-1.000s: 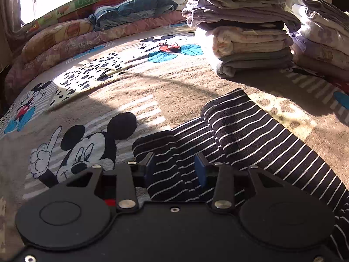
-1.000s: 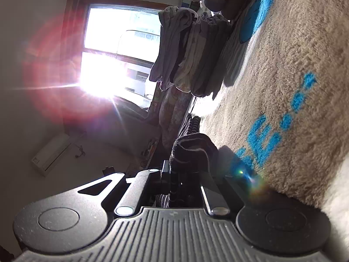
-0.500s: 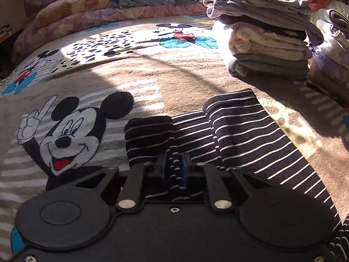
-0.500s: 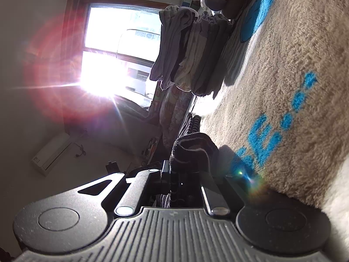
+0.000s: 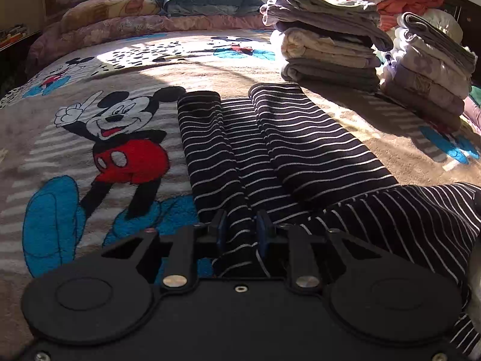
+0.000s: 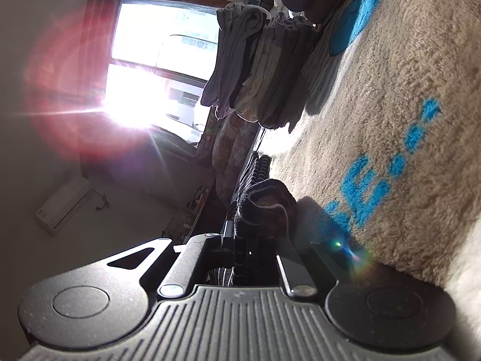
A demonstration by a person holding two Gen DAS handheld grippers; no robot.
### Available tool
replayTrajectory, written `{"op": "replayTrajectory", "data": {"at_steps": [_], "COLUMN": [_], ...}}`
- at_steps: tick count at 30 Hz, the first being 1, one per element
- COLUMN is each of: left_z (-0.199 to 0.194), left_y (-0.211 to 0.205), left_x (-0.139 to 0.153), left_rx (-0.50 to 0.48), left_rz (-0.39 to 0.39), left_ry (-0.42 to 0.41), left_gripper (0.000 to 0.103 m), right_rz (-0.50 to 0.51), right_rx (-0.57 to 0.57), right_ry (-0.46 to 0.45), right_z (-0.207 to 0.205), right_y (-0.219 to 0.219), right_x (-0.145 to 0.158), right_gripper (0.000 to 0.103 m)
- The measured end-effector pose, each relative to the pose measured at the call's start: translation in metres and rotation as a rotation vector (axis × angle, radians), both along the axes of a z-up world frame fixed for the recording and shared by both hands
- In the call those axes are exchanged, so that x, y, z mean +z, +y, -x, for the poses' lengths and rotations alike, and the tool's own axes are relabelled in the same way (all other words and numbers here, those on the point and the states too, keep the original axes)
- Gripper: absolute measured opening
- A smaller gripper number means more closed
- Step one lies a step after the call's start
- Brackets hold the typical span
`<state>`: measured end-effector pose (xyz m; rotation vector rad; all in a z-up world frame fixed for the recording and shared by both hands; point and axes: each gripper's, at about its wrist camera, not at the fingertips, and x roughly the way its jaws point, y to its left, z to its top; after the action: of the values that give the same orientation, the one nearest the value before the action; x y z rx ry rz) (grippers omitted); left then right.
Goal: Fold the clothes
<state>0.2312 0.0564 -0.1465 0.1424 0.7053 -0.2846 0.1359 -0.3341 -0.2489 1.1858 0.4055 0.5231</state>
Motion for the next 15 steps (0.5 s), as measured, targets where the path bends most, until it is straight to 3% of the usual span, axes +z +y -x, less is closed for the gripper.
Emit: {"op": "replayTrajectory", "data": {"at_steps": [1,4,6,9,10,15], "left_z": [0.005,0.015,0.008,-0.020,-0.017,0.033], "left_y": [-0.001,0.009,0.002,-0.007,-0.006,0.052], "left_x": [0.005,0.023,0.023,0.000,0.004,0.045], "left_rx": [-0.002,0.016,0.063,0.045,0.036,0.142], "left_rz": [0.002,0.130,0.098,0.050,0.045,0.278], "left_ry": [-0.014,-0.050,-0.077,0.071,0.057,-0.055], "left_gripper": [0.020,0.020,0.020,0.020,0.020,0.021], "right_rz": [0.006,0.024,0.033,0.056,0.059,0.061], "right_rx": [0.000,0.000,0.002,0.001,0.001,0.003], "right_ry": [0.005,0.019,0.034,0.068,0.078,0.075], "right_z": [0.000,0.000,-0.001,-0.001,-0.002,0.002], "right_y": [0.000,0.002,0.002,0.003,0.003,0.003], "right_x": [0.000,0.002,0.002,0.004,0.005,0.003], "right_gripper": [0.008,0.008,0.007,0.005,0.004,0.004]}}
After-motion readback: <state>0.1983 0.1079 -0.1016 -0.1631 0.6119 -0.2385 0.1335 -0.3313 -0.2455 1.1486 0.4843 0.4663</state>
